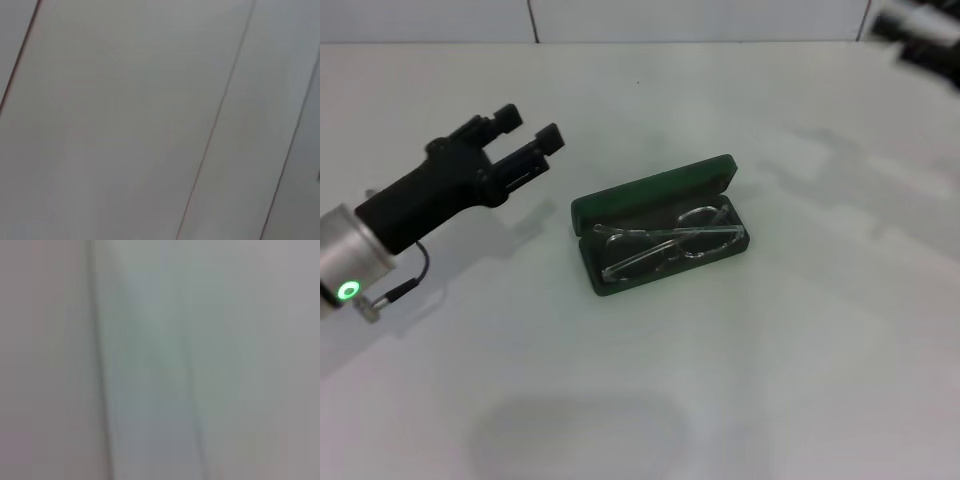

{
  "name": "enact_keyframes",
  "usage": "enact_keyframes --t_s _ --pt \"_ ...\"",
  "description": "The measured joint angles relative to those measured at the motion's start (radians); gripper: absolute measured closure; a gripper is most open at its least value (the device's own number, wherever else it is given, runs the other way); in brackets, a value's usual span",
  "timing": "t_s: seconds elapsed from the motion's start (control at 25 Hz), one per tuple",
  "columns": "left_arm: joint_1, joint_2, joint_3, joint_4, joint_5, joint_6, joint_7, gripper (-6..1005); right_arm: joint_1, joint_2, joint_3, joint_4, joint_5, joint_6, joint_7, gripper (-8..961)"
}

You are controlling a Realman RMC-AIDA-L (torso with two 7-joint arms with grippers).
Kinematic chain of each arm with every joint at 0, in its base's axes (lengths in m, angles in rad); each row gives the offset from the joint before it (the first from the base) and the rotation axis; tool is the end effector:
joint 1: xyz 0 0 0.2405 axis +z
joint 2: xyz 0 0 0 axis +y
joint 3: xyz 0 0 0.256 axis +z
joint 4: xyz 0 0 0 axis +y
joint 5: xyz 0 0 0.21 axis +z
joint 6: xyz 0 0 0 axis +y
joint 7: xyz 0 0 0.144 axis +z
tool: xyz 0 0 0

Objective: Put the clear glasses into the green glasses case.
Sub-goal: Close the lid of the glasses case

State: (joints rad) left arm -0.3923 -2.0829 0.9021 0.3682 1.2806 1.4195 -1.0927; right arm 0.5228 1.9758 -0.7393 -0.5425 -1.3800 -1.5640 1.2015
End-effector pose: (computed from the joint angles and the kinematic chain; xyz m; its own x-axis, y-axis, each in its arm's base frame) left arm -0.2854 0.3127 -0.0114 0.4956 0.2198 0.8403 0.6835 -0.6956 -0.2212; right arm 0.2407 0.3622 0.0763 0.5687 0.0113 -0.8225 -0.4695 -0.8165 -0.3358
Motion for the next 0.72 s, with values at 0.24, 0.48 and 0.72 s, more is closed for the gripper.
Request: enact_keyframes --t_s 0.24,0.48,0.72 --pt "-0.136 0.01 0.002 0.015 0.159 -0.163 -0.216 240 -0.009 0.019 0.152 0.086 0.008 -0.05 -0.038 202" --pt "-0.273 -0.003 0.002 0.015 0.339 -0.322 -0.377 240 -0.014 0.033 0.148 0.081 0.019 -0.048 -0.082 202" --pt "-0.324 -0.007 0.065 0.004 0.344 -0.457 -0.387 240 -0.008 0.035 0.14 0.09 0.012 -0.04 -0.119 202"
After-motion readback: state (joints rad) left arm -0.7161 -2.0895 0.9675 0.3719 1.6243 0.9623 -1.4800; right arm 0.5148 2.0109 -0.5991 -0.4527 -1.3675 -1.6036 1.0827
